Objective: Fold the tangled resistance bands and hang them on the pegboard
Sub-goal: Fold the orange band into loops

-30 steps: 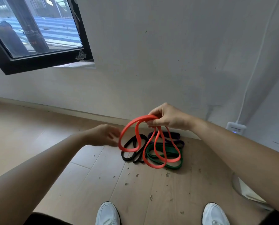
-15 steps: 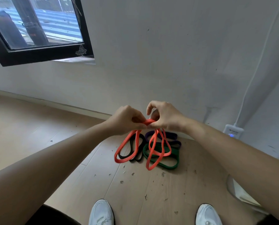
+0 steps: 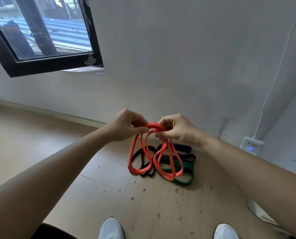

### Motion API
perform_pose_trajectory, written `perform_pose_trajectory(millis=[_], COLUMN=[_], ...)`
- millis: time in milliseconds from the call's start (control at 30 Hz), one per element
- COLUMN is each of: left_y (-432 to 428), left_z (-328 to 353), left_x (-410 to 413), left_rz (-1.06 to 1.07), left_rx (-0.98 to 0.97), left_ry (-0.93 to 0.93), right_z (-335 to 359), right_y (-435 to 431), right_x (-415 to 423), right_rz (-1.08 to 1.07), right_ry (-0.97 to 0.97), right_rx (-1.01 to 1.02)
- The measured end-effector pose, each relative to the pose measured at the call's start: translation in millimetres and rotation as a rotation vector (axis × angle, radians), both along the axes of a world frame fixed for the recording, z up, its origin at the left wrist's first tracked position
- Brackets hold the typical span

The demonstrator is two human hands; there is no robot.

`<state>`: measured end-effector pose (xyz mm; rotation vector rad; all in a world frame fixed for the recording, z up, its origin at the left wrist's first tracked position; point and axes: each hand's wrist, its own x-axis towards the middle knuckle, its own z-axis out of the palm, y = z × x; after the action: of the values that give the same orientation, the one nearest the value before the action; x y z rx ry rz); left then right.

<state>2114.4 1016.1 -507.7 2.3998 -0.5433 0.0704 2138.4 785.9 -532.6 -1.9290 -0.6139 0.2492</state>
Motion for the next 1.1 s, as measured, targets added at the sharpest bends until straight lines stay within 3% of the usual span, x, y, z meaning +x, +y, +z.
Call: perform_pose_trajectory(millis=[200, 367, 567, 667, 900, 1100], left_y=[-4, -12, -8, -8, -25, -27], left_z=[-14, -17, -9, -10, -25, -47], left_x=[-5, -3, -3, -5, -13, -19], left_rz=[-0.066, 0.018, 0.011, -0.003, 0.051, 0.232], left_rx=[0.077, 0.184, 0.214, 0.107, -0.098, -0.352], left_ry=[0.106, -0.006, 0.139, 0.236, 0.368, 0.425], right_z=[1, 2, -21, -44, -89, -129], right_y=[10, 17, 3, -4, 2, 2], right_x=[-2, -5, 2, -4, -26, -40], right_rz=[0.021, 0.046, 0.114, 0.161, 0.088, 0.114], right_ry=[-0.086, -0.144, -0.026, 0.060, 0.322, 0.385], right_rx=[-0.068, -0.080, -0.196, -0.205, 0.098, 0.047])
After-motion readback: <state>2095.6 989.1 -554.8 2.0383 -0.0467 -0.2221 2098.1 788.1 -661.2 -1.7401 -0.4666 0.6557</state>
